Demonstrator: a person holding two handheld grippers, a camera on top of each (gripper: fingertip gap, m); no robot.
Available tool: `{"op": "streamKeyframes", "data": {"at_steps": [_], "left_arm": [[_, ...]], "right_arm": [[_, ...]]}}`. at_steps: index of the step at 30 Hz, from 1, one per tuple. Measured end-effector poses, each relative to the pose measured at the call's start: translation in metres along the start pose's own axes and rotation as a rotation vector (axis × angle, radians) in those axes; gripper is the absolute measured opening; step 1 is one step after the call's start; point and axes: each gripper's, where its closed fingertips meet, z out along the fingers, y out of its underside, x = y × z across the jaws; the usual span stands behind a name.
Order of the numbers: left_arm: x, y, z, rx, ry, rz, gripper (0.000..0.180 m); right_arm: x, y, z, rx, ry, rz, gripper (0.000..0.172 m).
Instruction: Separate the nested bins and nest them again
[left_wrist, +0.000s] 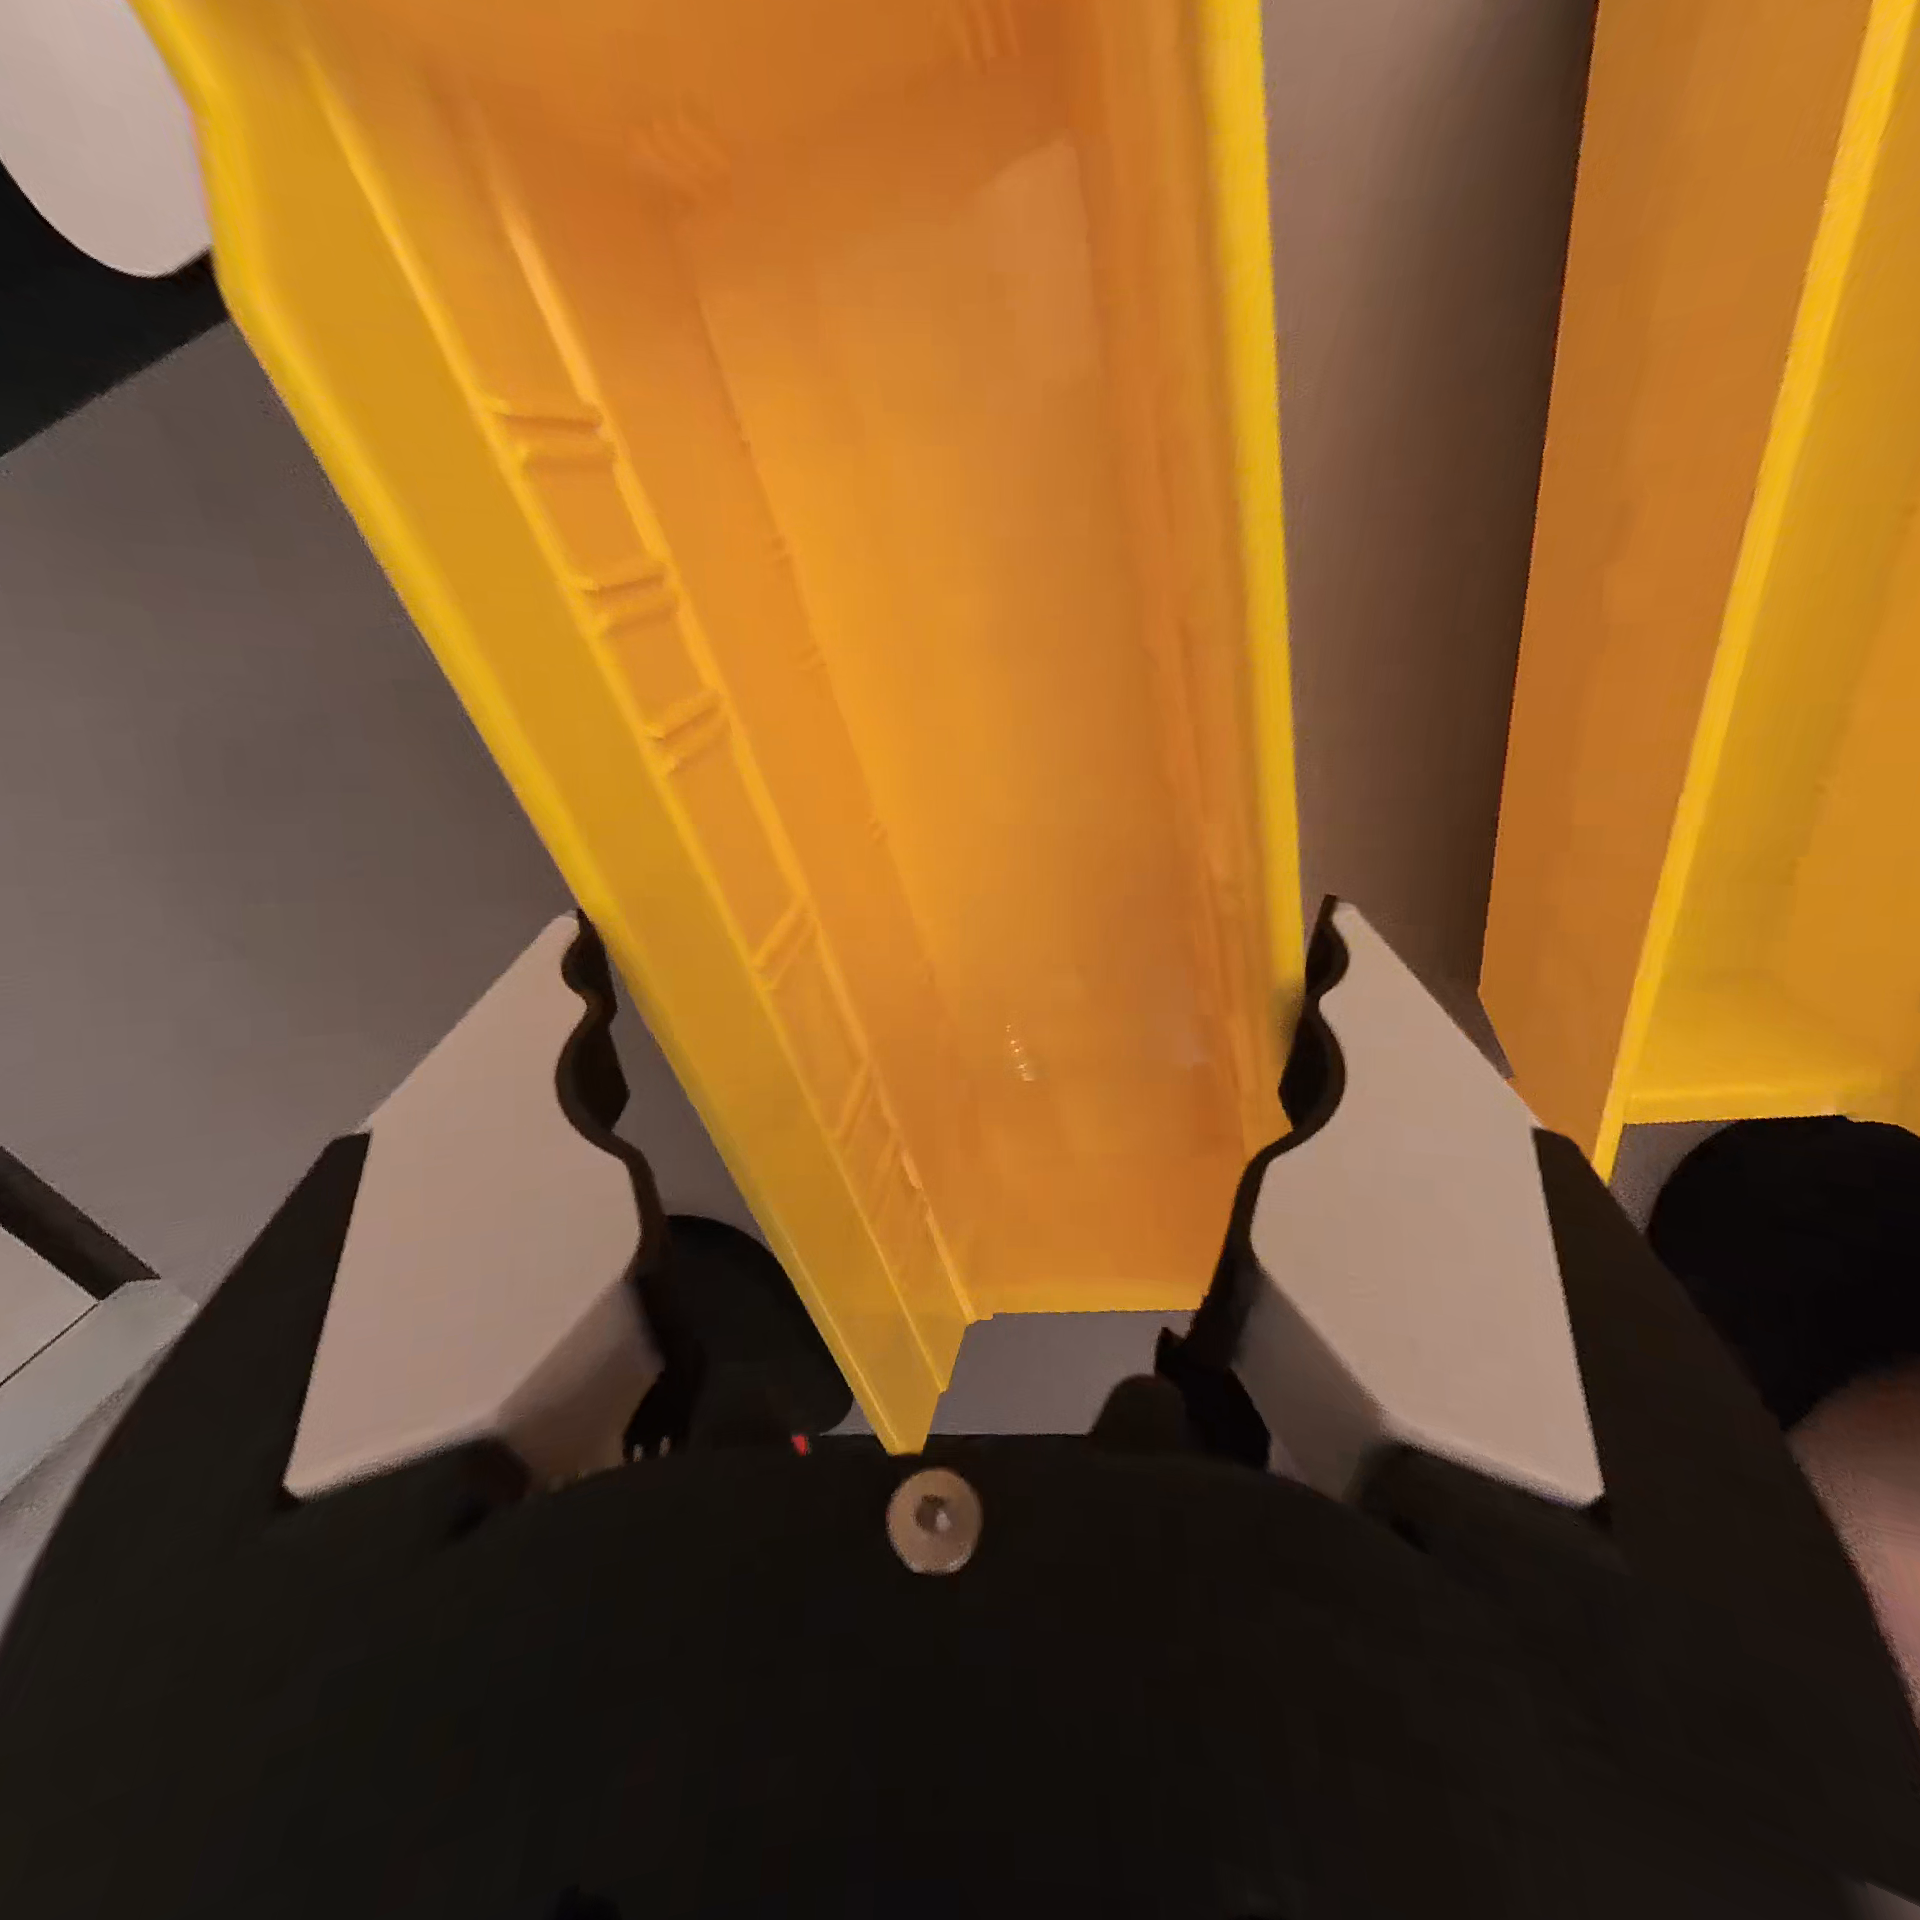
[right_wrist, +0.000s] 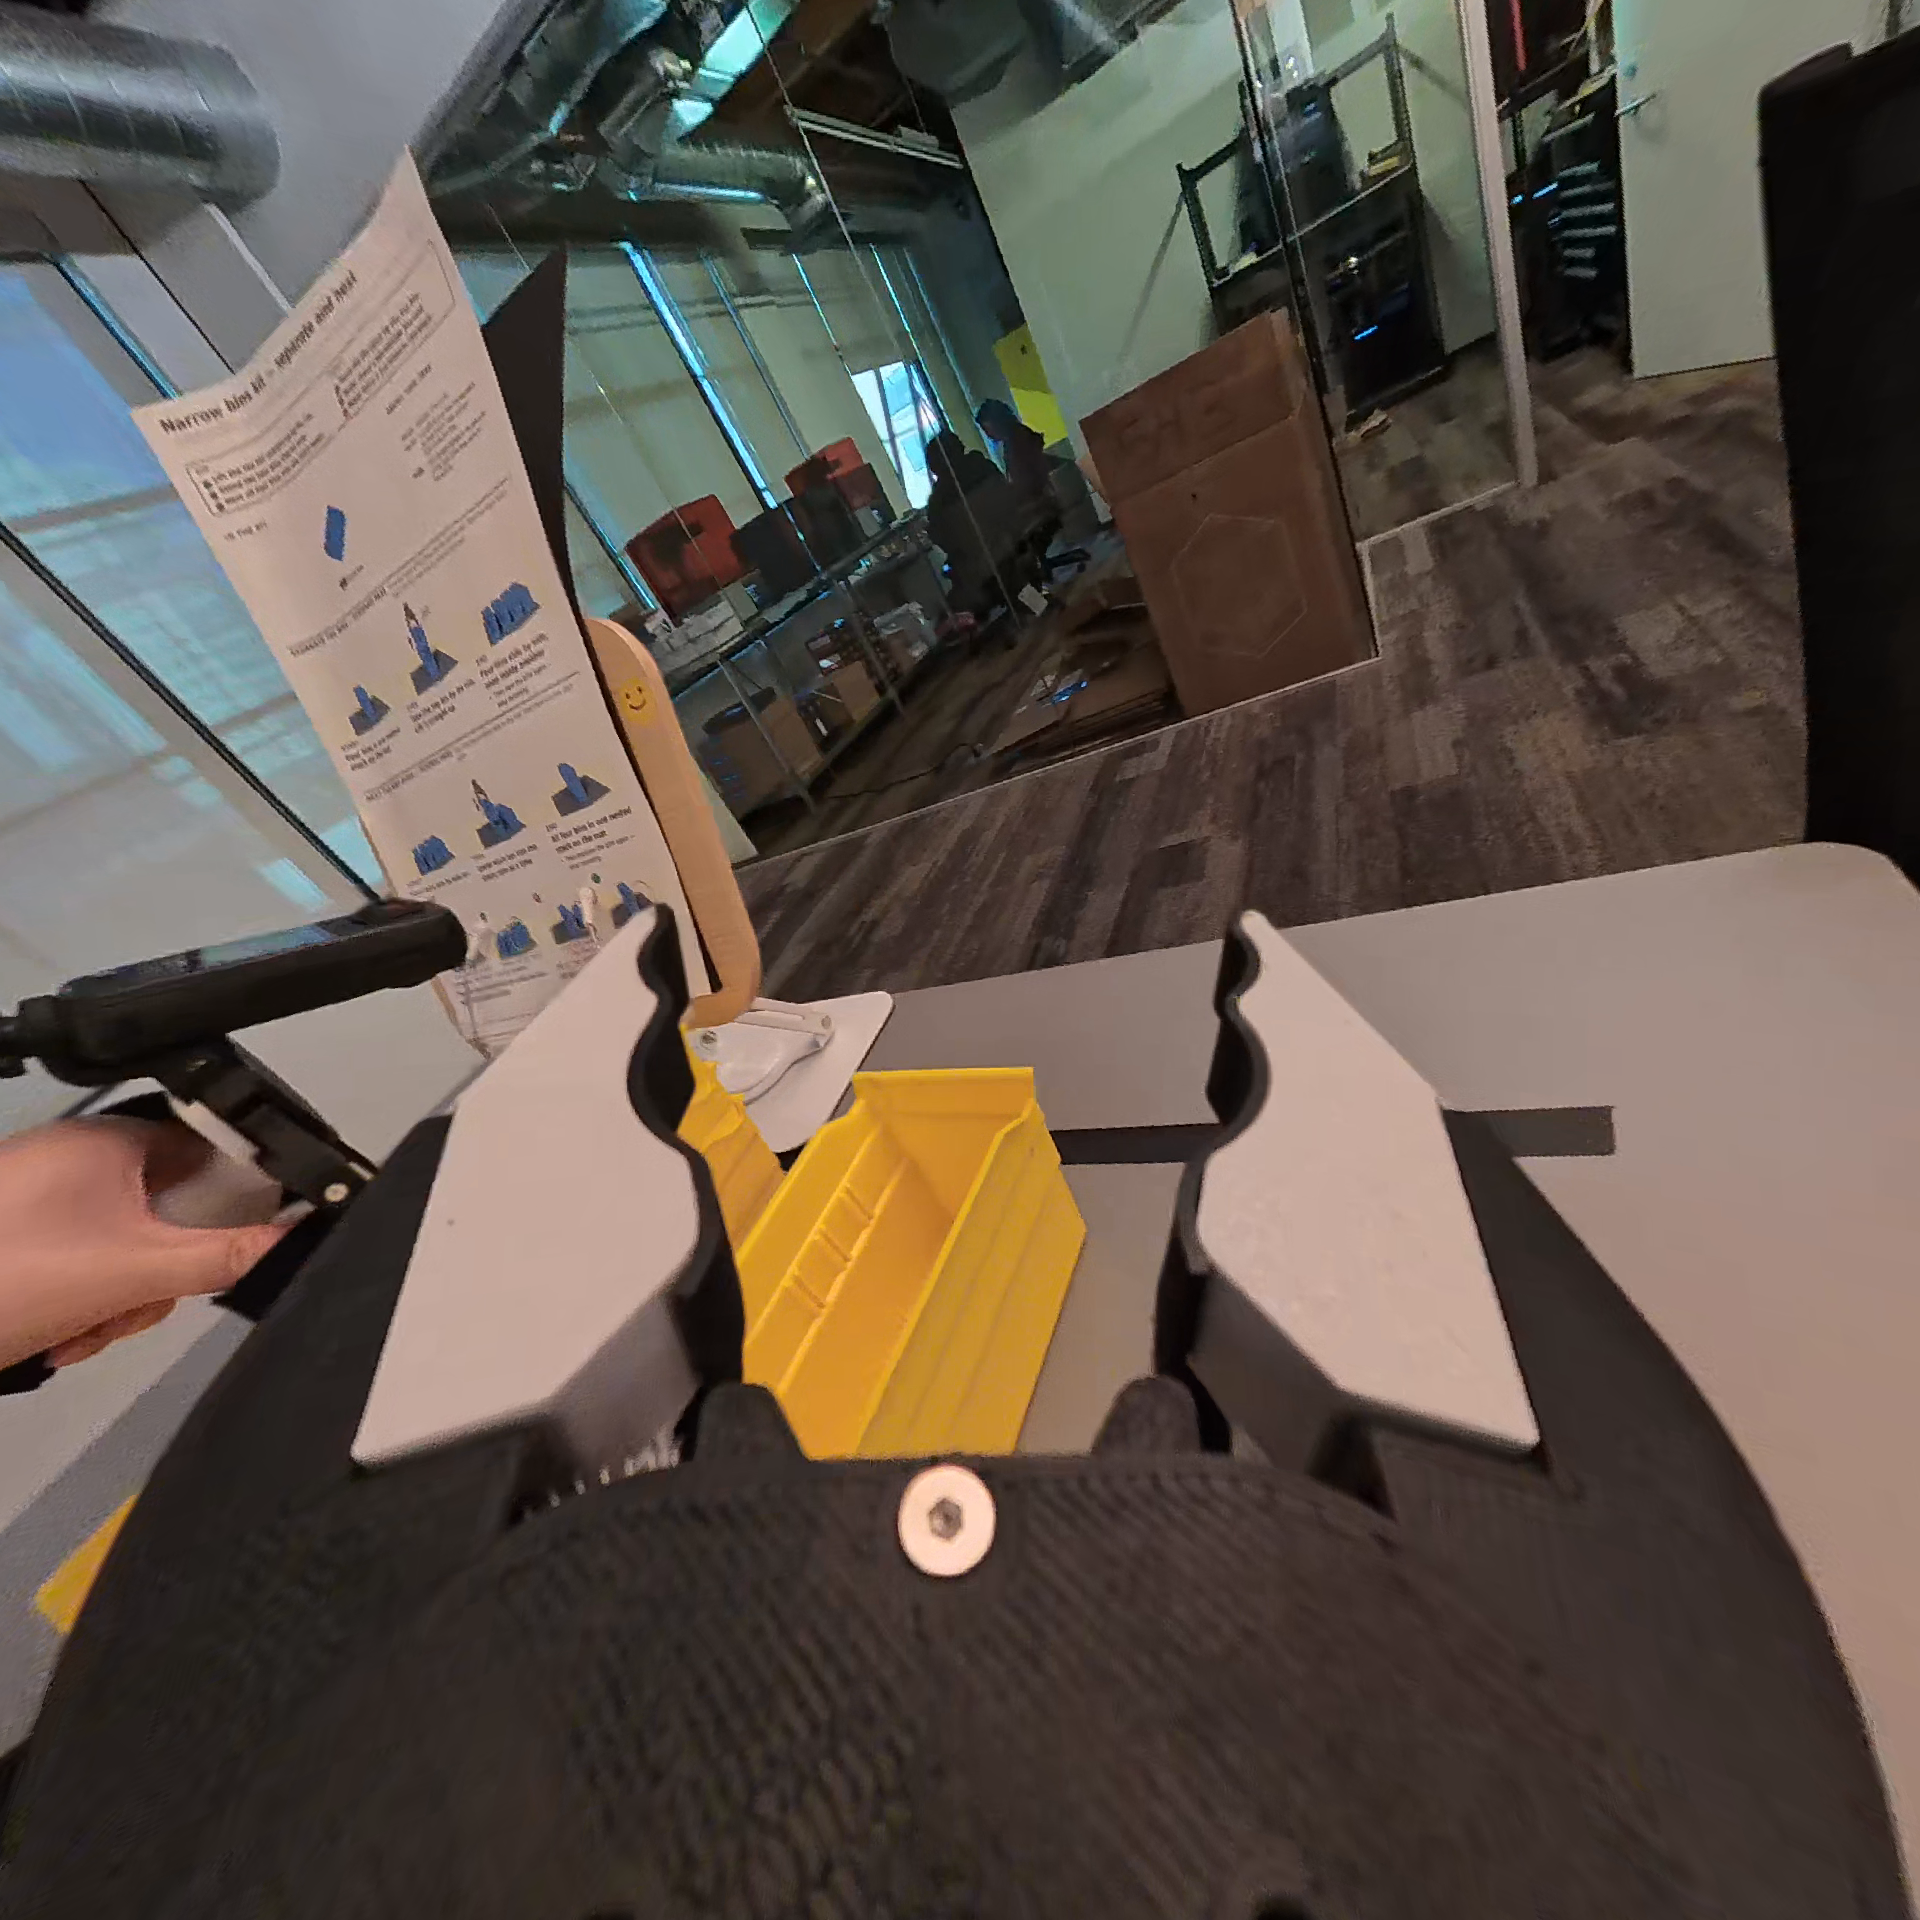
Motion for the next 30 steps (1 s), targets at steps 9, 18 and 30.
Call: {"op": "streamKeyframes", "data": {"at_steps": [9, 18, 30], "left_arm": [[0.0, 0.001, -0.005, -0.002, 0.072, -0.003, 0.124], [0.002, 0.015, -0.01, -0.101, 0.053, 0.013, 0.113], [-0.004, -0.004, -0.052, 0.056, 0.092, 0.07, 0.029]], "right_arm": [[-0.004, 0.017, 0.009, -0.074, 0.003, -0.009, 0.101], [-0.008, 0.021, 0.013, -0.098, -0.003, -0.019, 0.101], [-0.004, 0.028, 0.016, -0.129, 0.004, -0.01, 0.101]]}}
